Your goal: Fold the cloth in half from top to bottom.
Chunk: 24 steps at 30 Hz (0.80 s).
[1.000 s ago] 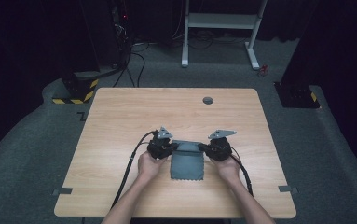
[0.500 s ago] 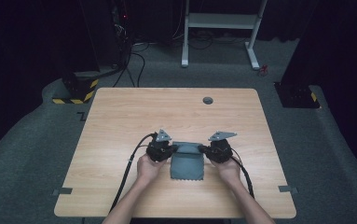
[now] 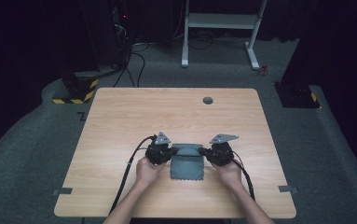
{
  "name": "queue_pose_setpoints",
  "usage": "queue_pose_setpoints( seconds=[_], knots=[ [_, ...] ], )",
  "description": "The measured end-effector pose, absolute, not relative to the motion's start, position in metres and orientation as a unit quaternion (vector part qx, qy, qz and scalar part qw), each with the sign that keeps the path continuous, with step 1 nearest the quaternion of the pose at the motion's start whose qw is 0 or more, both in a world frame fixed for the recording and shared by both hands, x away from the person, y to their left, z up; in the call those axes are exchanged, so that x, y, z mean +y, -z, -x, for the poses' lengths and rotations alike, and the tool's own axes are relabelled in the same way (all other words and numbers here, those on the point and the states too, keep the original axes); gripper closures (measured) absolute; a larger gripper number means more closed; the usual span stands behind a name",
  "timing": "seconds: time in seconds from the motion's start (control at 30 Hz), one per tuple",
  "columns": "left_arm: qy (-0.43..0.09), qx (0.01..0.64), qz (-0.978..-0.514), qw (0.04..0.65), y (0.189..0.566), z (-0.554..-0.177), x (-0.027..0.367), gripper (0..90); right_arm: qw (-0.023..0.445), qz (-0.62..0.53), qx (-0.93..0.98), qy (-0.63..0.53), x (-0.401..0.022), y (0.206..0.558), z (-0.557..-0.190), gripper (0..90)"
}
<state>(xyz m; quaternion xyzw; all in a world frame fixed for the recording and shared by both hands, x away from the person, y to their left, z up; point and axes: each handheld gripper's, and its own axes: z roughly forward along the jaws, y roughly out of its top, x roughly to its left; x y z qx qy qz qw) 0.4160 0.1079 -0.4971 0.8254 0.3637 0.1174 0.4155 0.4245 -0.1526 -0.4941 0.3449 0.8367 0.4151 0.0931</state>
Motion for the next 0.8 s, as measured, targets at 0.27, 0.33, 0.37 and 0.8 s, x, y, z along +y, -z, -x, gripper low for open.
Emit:
queue_pose_setpoints(
  seconds=[0.27,0.33,0.37,0.8],
  knots=[
    [-0.111,0.373,-0.815,0.430,0.500,-0.411,0.111,88.3,0.087,-0.346,0.835,-0.419,-0.153,0.496,-0.420,89.3],
    [-0.112,0.370,-0.816,0.430,0.500,-0.410,0.112,88.2,0.089,-0.343,0.836,-0.419,-0.153,0.496,-0.419,89.3],
    [-0.111,0.371,-0.815,0.431,0.500,-0.409,0.112,88.3,0.088,-0.343,0.835,-0.420,-0.153,0.496,-0.419,89.3],
    [-0.112,0.365,-0.816,0.435,0.503,-0.402,0.111,88.3,0.085,-0.339,0.836,-0.423,-0.156,0.498,-0.412,89.3]
  ],
)
